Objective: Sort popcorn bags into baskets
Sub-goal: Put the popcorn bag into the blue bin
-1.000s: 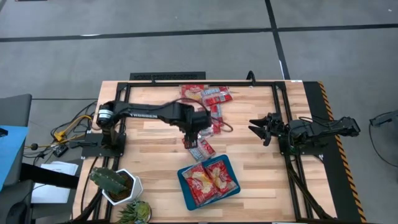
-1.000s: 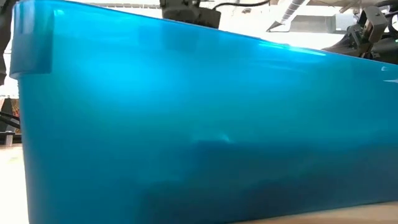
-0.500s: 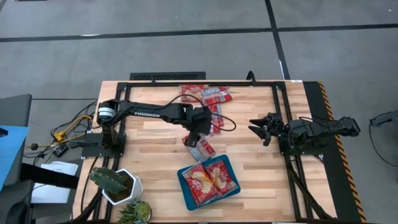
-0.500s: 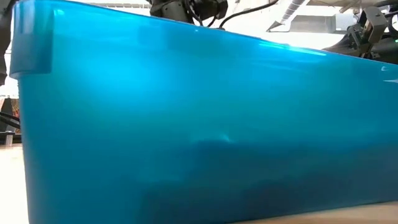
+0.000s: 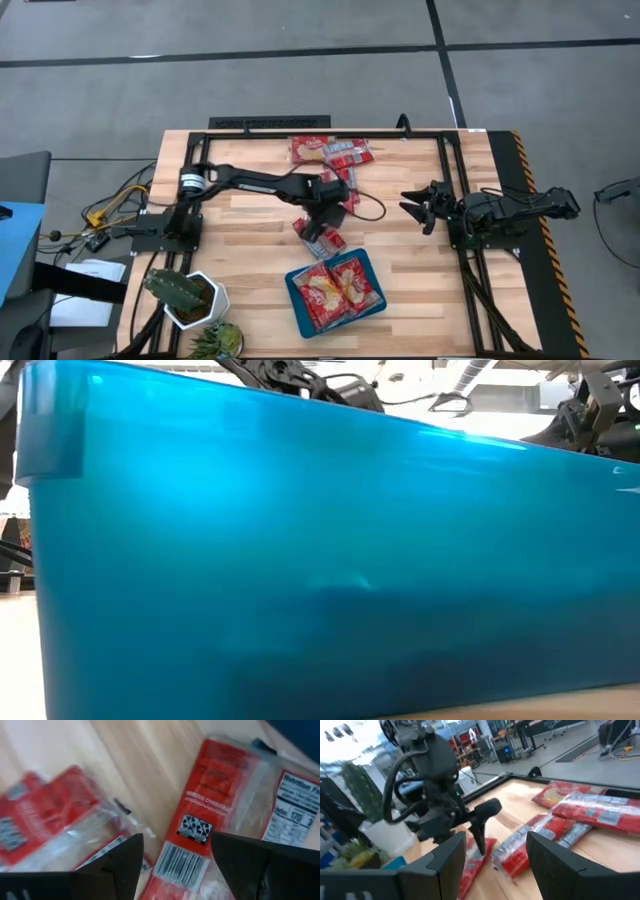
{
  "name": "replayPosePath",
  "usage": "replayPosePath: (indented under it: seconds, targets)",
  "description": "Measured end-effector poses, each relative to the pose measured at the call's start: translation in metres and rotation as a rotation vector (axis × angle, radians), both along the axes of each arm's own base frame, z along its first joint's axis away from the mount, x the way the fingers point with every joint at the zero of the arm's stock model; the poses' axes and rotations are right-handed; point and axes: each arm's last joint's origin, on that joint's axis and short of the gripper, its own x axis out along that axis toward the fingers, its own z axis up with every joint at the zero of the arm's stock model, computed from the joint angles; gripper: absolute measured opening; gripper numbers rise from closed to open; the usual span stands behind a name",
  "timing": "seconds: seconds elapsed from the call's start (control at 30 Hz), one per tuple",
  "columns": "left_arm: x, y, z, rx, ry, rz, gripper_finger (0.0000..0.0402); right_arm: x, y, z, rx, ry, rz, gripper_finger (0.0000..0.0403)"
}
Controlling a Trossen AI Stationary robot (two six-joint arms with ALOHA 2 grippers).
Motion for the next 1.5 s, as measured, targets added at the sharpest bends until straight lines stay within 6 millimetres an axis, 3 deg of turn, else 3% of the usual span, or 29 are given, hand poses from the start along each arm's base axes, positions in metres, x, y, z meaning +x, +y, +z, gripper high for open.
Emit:
replayPosePath:
  seconds: [0.37, 0.47, 0.67, 0.8, 1.07, 1.5]
  targets:
    - [0.005, -0.004, -0.037, -0.007, 0.211, -0.173, 0.0207, 0.0, 0.0, 0.0, -0.001, 0.005, -0.003, 0.0234]
    - [0.001, -0.005, -0.04, 0.0, 0.247, -0.2, 0.0163, 0.0, 0.0, 0.0, -0.001, 0.006, -0.003, 0.0234]
    - [0.0, -0.005, -0.041, 0.004, 0.254, -0.205, 0.0021, 0.0, 0.0, 0.0, -0.001, 0.006, -0.004, 0.0234]
    - [0.001, -0.005, -0.04, 0.019, 0.264, -0.166, 0.0007, 0.0, 0.0, 0.0, -0.001, 0.006, -0.008, 0.0234]
    - [0.007, 0.0, -0.005, 0.033, 0.328, -0.055, 0.0, 0.0, -0.004, 0.0, 0.0, 0.005, -0.046, 0.0234]
    - [0.019, -0.006, 0.083, 0.009, 0.226, 0.07, 0.0, 0.0, -0.008, 0.0, 0.001, 0.005, -0.079, 0.0234]
